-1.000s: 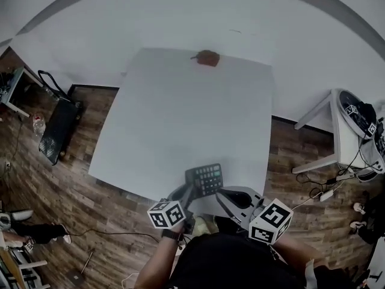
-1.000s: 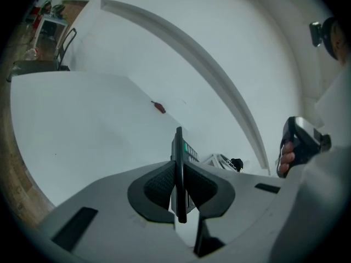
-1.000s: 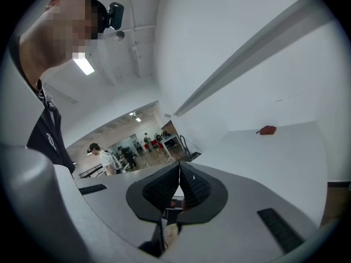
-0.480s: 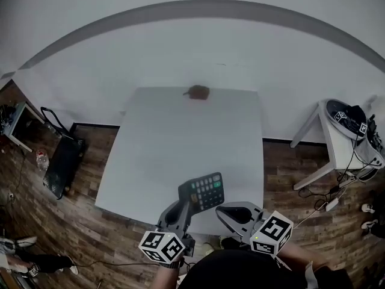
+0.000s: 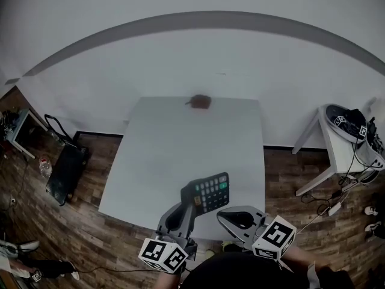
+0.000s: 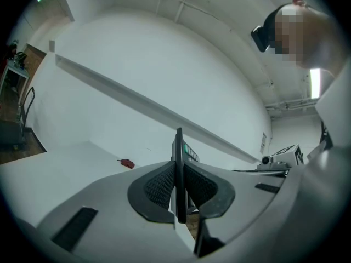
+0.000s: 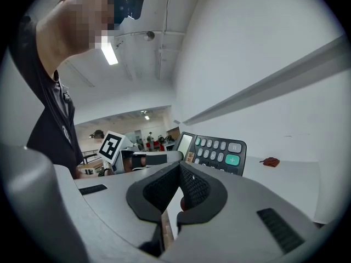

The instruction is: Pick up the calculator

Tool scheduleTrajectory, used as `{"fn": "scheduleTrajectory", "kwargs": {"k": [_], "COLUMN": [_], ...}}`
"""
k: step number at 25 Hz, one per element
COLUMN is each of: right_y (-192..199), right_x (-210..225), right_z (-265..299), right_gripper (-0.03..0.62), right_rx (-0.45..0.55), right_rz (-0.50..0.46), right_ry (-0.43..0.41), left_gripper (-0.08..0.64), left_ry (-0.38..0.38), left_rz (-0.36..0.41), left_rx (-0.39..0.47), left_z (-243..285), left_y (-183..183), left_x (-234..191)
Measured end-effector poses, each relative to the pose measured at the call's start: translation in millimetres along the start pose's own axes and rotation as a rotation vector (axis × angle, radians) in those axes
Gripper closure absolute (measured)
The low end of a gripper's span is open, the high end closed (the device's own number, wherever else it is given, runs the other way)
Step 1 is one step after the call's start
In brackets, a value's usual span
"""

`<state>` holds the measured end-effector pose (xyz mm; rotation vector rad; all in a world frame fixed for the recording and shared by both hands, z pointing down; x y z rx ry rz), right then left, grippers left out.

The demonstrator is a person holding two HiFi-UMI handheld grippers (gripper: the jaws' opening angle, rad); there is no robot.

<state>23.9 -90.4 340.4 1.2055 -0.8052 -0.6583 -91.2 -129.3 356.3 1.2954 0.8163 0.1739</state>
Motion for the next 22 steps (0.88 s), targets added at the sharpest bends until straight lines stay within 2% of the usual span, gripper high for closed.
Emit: {"fn": "scheduleTrajectory", "kwargs": {"k": [22], "right_y": [-6.0], "right_x": [5.8], "right_z": [-0.2], "right_gripper": [0.58], "right_rx": [0.014], "right_rz": [0.0], "right_ry": [0.012], "left_gripper": [0.514], "left_ry": [-0.007], "left_rz": [0.003], "left_rx": [-0.003], "left_z": [6.3], "left_y": [-1.0], "left_x": [1.1]}}
Point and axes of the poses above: the fingertips, and each gripper's own axes: z forward along the fingers, x to its right, y out of its underside, the point moved 3 cm from there along -z, backward along the fingers, and after that the axes turned 1 degree about -z, right-handed, at the moved point
